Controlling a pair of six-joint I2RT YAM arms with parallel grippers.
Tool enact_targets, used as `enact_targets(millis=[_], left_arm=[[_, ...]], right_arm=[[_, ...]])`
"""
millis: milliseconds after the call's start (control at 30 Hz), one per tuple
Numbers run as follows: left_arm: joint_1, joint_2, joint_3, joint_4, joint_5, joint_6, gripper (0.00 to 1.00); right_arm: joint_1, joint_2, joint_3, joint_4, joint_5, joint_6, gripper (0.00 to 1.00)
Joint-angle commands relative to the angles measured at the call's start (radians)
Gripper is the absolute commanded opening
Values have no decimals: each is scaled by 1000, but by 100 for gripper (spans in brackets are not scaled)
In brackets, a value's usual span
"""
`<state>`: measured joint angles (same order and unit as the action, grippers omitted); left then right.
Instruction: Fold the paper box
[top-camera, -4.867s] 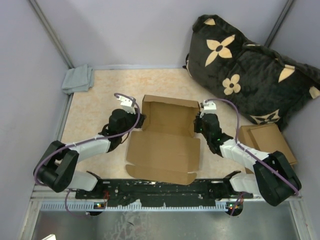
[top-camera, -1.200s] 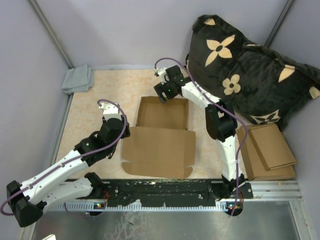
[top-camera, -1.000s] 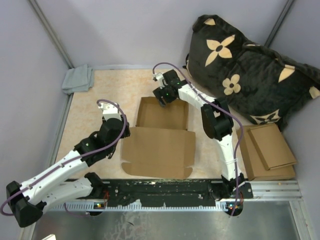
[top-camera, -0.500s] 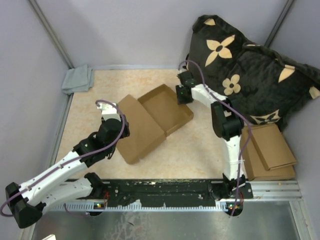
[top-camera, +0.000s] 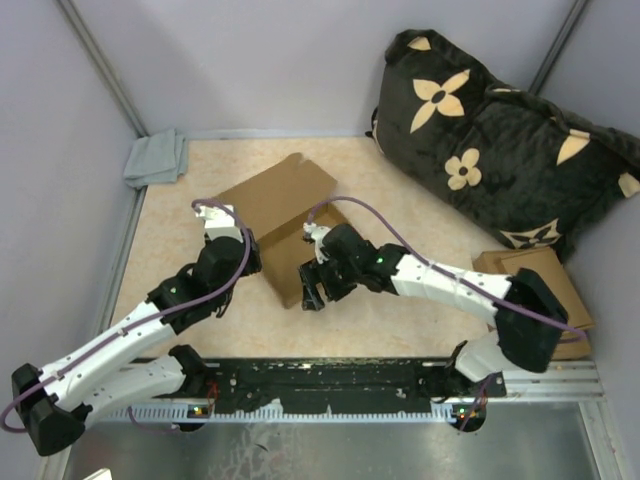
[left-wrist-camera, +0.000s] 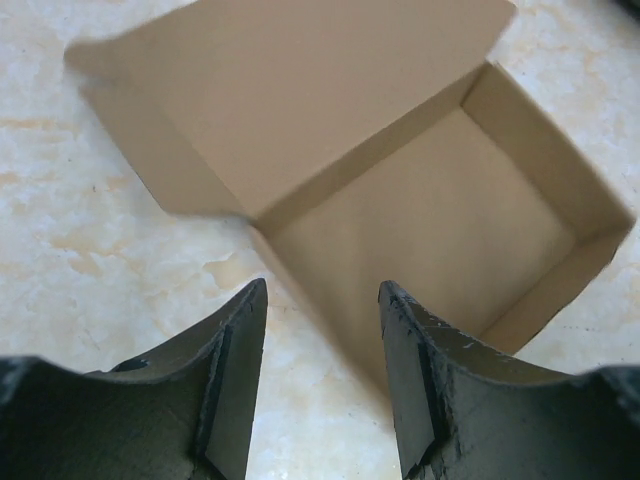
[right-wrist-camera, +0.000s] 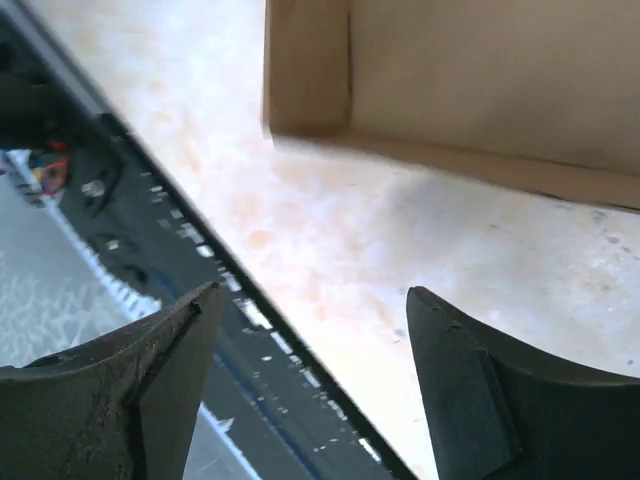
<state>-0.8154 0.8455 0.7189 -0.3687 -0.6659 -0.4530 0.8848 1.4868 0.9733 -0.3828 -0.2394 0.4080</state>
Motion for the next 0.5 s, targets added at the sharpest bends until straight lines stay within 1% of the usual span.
enact_targets(millis=[0, 100, 167, 300, 400, 467], left_arm=[[6, 14, -26, 46, 30, -24, 55], [5, 22, -35, 32, 45, -67, 55], [5, 21, -48, 18, 43, -95, 56], [8, 25, -64, -1, -3, -143, 59], [21, 45, -41, -9, -2, -148, 61], [29, 64, -19, -22, 0, -152, 61]], right_arm=[[6, -160, 9, -38, 169, 14, 76], [-24, -166, 56, -101, 334, -26, 78], [-61, -151, 78, -84, 368, -49, 78], [-155, -78, 125, -3, 348, -78, 77], [-173, 29, 199, -3, 308, -69, 73], [-173, 102, 235, -6, 276, -48, 68]])
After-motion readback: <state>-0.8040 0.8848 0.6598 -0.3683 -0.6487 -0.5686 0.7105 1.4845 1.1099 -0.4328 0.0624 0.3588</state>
